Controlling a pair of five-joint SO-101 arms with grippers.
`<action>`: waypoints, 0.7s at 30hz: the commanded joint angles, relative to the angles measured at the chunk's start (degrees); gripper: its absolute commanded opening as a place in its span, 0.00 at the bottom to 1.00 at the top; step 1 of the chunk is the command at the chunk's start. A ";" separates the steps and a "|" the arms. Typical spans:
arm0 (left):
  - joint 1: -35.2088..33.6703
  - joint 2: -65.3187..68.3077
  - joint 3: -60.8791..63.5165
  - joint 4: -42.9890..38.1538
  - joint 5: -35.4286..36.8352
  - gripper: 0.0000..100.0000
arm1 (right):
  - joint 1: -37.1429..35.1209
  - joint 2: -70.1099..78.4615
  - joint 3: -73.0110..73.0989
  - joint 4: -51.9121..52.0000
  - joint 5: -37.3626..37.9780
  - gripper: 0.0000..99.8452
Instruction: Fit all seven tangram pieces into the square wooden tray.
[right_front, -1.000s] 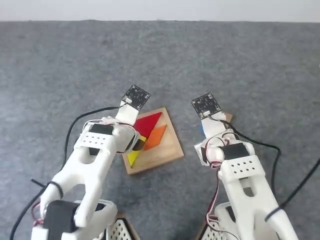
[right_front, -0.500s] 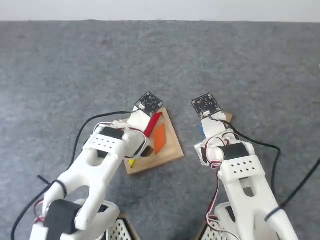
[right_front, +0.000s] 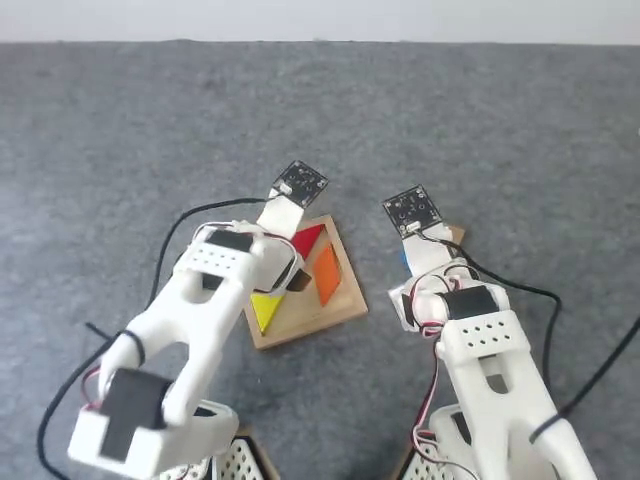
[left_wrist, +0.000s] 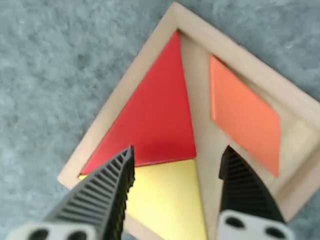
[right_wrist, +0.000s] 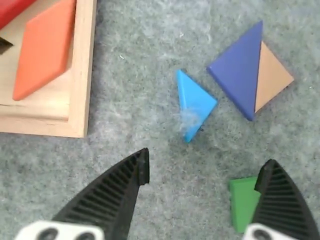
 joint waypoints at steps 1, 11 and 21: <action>-0.35 -7.91 1.54 2.64 0.88 0.26 | -0.31 -1.89 -0.79 0.31 -0.62 0.35; 10.20 -22.33 9.71 6.15 3.96 0.26 | -0.40 -1.71 -0.79 0.31 -0.70 0.35; 8.62 -0.09 -0.31 2.46 3.78 0.26 | -0.40 -1.71 -0.79 0.40 -1.85 0.35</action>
